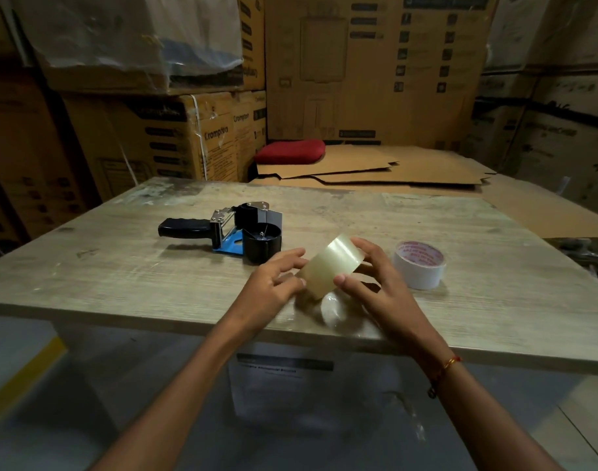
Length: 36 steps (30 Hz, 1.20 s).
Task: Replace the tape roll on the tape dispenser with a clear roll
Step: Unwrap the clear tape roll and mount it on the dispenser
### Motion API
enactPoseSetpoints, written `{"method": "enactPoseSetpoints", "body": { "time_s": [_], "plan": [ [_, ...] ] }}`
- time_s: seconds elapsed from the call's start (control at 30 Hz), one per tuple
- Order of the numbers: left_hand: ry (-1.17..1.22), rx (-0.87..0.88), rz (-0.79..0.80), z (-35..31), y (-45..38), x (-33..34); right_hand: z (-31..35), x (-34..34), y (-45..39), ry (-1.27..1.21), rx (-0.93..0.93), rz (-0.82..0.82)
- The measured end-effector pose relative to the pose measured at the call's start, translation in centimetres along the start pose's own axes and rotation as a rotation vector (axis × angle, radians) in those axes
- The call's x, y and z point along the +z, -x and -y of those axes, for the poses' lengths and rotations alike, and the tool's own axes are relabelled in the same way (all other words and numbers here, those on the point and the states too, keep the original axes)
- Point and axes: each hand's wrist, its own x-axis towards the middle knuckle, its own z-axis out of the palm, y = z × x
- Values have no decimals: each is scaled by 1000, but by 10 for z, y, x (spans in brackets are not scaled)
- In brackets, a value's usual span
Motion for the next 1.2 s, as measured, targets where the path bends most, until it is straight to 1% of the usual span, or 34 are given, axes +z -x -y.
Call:
{"method": "enactPoseSetpoints", "body": {
  "time_s": [0.1, 0.23, 0.37, 0.43, 0.57, 0.63, 0.7, 0.8, 0.87, 0.93, 1.03, 1.2],
  "plan": [
    [-99, 60, -41, 0, -3, 4, 0, 1, 2, 58, -39, -5],
    [-132, 94, -31, -19, -8, 14, -2, 3, 1, 103, -75, 5],
    [-250, 93, -109, -37, -14, 29, -5, 3, 0, 171, -95, -10],
    [-224, 74, -106, -38, -13, 29, -5, 2, 0, 169, -98, -17],
    [-178, 64, 2, -30, -3, 19, -5, 1, 0, 123, -80, -28],
    [-143, 48, 8, -29, -1, 16, -4, 2, -1, 187, -98, -53],
    [-115, 39, -15, -31, -2, 17, -5, 5, 0, 310, -167, -80],
    [-113, 10, -100, -36, -5, 20, -7, 13, 6, 515, -346, -123],
    [-44, -37, -146, -39, -6, 22, -7, 18, 8, 592, -432, -133],
    [15, -71, -172, -41, -6, 23, -6, 20, 8, 621, -468, -124],
    [68, -100, -152, -43, -5, 21, -6, 20, 8, 622, -468, -105],
    [-25, -54, -38, -27, 1, 18, -10, 12, 6, 499, -362, -148]
  ]
}}
